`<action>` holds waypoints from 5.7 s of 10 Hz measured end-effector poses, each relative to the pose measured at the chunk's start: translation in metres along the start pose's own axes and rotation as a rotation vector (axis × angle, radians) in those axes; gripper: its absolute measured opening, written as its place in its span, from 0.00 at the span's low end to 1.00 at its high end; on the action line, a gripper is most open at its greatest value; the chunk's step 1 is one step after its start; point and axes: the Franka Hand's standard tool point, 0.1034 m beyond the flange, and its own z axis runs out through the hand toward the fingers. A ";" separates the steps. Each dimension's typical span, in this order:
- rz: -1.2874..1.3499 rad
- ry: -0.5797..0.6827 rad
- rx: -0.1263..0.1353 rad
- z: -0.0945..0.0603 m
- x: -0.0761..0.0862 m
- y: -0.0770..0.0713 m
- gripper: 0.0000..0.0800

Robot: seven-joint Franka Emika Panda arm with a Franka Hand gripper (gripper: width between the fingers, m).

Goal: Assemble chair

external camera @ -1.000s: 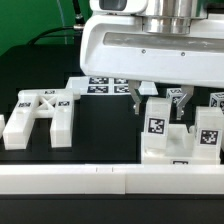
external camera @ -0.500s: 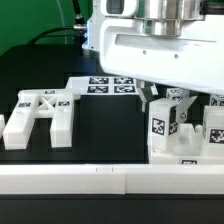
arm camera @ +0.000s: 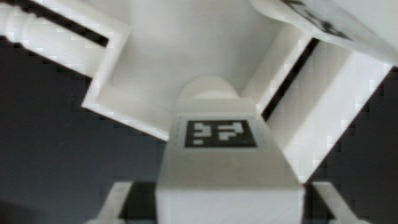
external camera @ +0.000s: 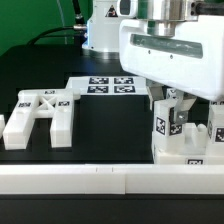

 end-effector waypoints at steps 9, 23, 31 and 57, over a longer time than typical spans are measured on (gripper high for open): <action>-0.638 0.012 0.012 -0.001 -0.007 -0.005 0.81; -1.351 0.032 -0.028 0.000 0.001 -0.002 0.53; -1.025 0.030 -0.019 0.002 0.004 0.000 0.36; -0.720 -0.002 0.000 0.002 -0.005 -0.003 0.81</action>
Offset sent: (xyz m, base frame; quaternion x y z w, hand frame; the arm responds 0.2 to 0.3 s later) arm -0.0008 -0.0003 -0.0010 -0.0037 -0.0019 -0.1562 0.9877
